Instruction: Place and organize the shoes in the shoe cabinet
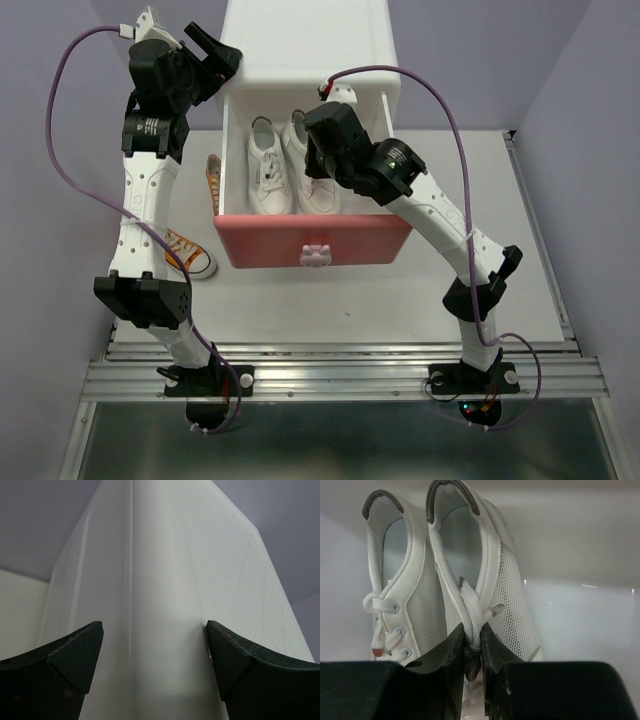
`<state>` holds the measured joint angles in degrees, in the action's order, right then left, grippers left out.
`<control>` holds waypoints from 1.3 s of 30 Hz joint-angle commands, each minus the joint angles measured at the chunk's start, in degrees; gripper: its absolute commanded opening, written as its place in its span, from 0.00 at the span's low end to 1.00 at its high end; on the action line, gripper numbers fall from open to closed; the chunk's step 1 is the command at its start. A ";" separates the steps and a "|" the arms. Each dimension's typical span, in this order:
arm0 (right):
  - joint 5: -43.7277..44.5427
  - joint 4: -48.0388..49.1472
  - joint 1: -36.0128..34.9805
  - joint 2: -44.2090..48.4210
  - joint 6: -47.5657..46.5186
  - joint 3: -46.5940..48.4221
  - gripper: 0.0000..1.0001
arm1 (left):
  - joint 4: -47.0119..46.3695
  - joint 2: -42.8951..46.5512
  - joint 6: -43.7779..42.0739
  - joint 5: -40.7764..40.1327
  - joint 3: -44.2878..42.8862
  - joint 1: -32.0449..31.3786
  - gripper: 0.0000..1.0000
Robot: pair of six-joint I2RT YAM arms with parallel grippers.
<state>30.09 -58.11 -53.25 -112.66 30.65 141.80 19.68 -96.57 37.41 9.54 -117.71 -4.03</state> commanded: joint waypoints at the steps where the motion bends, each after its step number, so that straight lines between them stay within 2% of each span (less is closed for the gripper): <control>1: 3.58 5.81 -0.53 -1.24 -0.33 0.76 0.03 | 15.39 -5.99 -5.50 -6.46 4.77 1.48 0.93; 12: 2.26 9.58 -0.53 -1.95 -1.65 -0.73 0.13 | 15.30 -5.99 -5.33 -6.64 5.12 1.48 0.93; 15: -0.28 12.91 -0.53 -1.16 -2.00 -2.40 0.27 | 15.21 -5.82 -5.33 -6.64 5.38 1.48 0.93; 16: -0.99 13.54 -0.53 -0.81 -2.00 -3.01 0.36 | 15.30 -5.82 -5.33 -6.55 5.39 1.48 0.93; 23: -3.63 15.04 -0.53 0.25 -1.12 -3.10 0.44 | 15.30 -5.82 -5.33 -6.64 5.12 1.48 0.93; 25: -3.46 15.04 -0.53 0.60 -1.03 -3.28 0.49 | 15.39 -5.64 -5.33 -6.64 5.12 1.48 0.93; 32: 0.31 13.73 -0.53 2.27 -0.77 -4.16 0.55 | 15.56 -5.38 -5.77 -6.64 5.56 1.48 0.93; 34: 1.55 13.46 -0.53 3.23 -1.03 -4.68 0.61 | 15.56 -5.38 -5.77 -6.64 5.65 1.57 0.93; 36: 3.39 13.37 -0.53 4.11 -1.21 -5.21 0.63 | 15.56 -5.29 -5.86 -6.55 5.65 1.48 0.93; 37: 3.75 13.63 -0.53 4.81 -1.73 -5.21 0.69 | 15.56 -5.38 -5.94 -6.47 5.65 1.48 0.93; 39: 3.49 14.68 -0.53 5.26 -3.05 -4.60 0.75 | 15.47 -5.38 -5.94 -6.38 5.65 1.48 0.93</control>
<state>30.79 -47.99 -53.34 -111.81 29.12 136.64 18.90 -96.51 37.60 9.06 -116.97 -4.03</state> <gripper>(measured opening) 0.725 0.934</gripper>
